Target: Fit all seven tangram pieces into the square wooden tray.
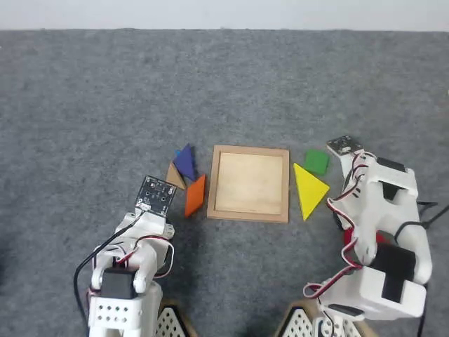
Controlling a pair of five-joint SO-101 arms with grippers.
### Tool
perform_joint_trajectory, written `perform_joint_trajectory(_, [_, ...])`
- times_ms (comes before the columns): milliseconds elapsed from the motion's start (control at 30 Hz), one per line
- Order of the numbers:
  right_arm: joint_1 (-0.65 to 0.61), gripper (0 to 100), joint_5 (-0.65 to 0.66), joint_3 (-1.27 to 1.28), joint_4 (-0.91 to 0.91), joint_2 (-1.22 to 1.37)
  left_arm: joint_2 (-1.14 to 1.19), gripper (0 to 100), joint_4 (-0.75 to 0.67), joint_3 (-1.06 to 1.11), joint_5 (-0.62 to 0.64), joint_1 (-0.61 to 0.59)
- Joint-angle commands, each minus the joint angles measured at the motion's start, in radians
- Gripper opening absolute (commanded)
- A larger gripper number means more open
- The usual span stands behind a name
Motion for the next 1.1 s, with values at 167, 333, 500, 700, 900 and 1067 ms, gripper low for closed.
perform_joint_trajectory(167, [-0.048, 9.1, -0.112, 0.011, 0.041, -0.147, -0.017, 2, 0.003, -0.012, 0.008, -0.003])
perform_joint_trajectory(333, [-0.047, 20.7, -0.063, 0.028, 0.196, -0.349, -0.017, 2, 0.003, -0.012, 0.008, -0.003])
perform_joint_trajectory(500, [-0.019, 32.4, 0.035, 0.175, 0.243, -0.599, -0.017, 2, 0.003, -0.012, 0.008, -0.003])
perform_joint_trajectory(700, [-0.012, 32.5, 0.143, 0.368, 0.160, -0.627, -0.017, 2, 0.003, -0.012, 0.008, -0.003])
perform_joint_trajectory(900, [0.051, 32.5, 0.147, 0.368, 0.044, -0.489, -0.017, 2, 0.003, -0.012, 0.008, -0.003])
perform_joint_trajectory(1067, [0.127, 32.5, 0.199, 0.356, -0.070, -0.328, -0.017, 2, 0.003, -0.012, 0.008, -0.003])
